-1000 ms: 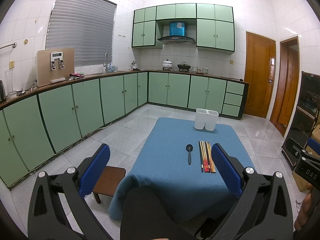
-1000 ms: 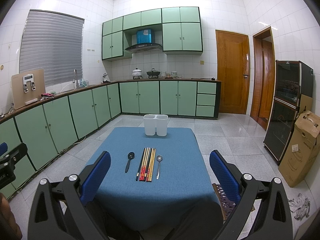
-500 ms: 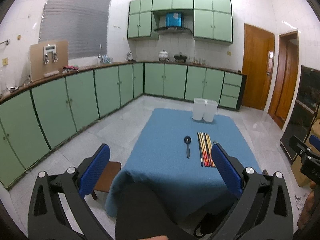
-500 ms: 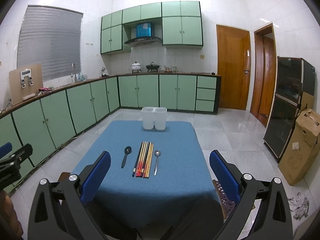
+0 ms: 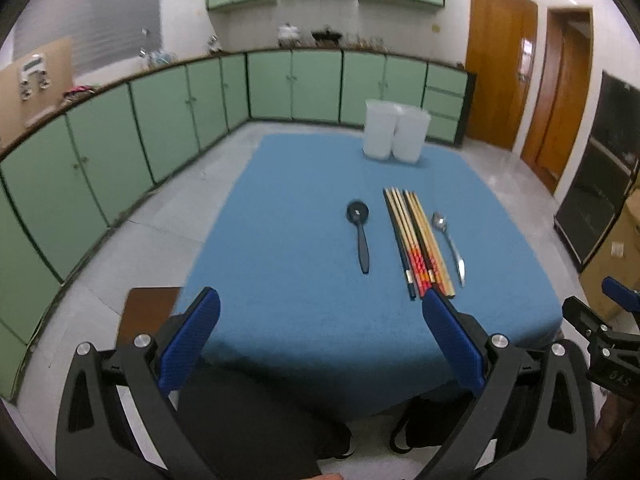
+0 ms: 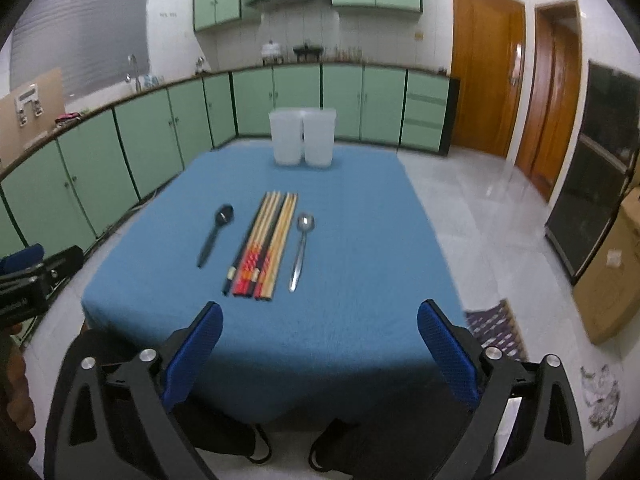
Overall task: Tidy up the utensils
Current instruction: 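Close the left gripper on the black spoon while the right gripper closes on the silver spoon, then carry both spoons to the white holder and open both grippers over its compartments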
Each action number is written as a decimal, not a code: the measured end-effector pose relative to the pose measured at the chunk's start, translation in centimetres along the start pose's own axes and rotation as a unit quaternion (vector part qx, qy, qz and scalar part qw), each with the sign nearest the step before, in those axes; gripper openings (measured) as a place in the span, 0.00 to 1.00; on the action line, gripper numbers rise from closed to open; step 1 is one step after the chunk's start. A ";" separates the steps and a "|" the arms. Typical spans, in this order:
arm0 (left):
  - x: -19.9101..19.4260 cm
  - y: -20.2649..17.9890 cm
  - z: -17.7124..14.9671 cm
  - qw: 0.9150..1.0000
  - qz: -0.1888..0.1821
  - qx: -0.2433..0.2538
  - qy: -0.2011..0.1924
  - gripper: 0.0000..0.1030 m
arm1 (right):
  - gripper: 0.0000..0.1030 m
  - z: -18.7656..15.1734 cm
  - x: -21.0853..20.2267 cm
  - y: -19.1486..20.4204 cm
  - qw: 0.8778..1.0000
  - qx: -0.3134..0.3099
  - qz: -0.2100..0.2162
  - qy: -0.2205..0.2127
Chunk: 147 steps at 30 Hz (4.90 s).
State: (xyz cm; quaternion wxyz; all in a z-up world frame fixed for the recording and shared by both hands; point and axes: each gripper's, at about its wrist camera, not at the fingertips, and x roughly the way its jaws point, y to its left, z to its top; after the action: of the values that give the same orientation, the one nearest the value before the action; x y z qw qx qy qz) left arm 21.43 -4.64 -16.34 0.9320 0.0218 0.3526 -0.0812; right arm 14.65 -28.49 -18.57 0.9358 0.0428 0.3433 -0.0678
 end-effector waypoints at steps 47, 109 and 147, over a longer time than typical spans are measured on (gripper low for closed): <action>17.2 -3.4 0.5 0.997 -0.056 0.023 0.057 0.12 | 0.09 1.3 17.5 -1.7 0.996 -0.004 0.077 0.049; 7.9 -6.4 18.8 0.989 -0.085 0.103 -0.064 0.11 | 0.02 22.1 9.2 -0.6 0.990 -0.083 0.116 -0.005; 32.2 -10.1 32.2 0.993 -0.098 0.059 -0.013 0.23 | 0.12 36.3 33.7 -4.5 0.998 -0.016 0.034 0.046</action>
State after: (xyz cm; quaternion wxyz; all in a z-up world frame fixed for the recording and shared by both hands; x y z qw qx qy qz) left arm 64.55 -22.16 -13.31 0.9210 0.0408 0.3359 -0.1930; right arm 62.45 -40.80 -12.95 0.9212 0.0429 0.3856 -0.0286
